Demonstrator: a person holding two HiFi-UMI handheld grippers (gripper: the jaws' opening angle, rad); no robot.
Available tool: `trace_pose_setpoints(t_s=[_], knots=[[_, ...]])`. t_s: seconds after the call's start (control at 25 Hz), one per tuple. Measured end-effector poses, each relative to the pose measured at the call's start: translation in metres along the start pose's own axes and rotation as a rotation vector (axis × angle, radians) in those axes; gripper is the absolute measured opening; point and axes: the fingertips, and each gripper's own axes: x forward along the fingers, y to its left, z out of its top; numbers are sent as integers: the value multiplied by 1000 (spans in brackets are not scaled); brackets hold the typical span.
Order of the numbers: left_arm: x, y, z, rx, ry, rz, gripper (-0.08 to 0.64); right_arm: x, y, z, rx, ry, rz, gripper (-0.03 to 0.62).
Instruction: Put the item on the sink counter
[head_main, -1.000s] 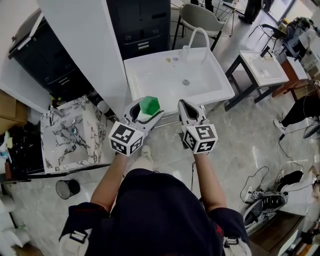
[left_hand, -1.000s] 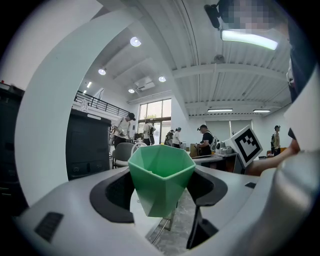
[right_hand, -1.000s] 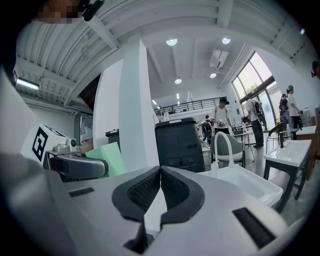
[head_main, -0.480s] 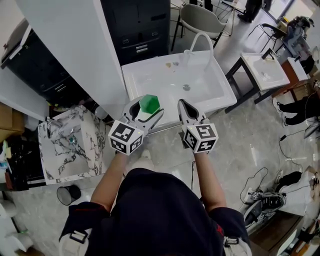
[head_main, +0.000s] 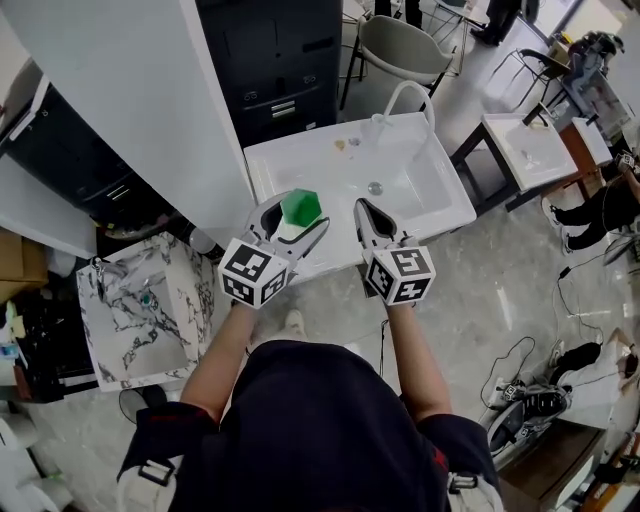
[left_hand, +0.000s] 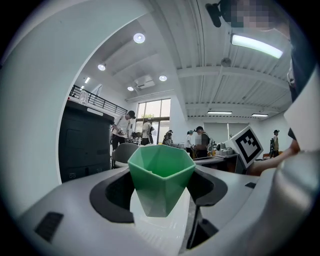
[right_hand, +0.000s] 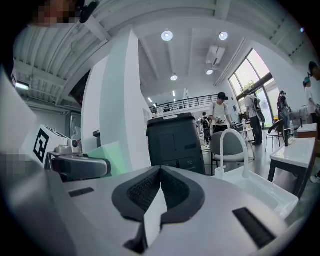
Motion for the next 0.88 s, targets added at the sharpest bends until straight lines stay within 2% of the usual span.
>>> trace_pose_setpoints(t_s=[0.28,0.88], knots=[[11,21,5,-5,-5,-32,324,21,-1,4,6,9,-25,35],[10,51,-13,-28,8,-71,324,57,10,-5,22,7,-65,35]])
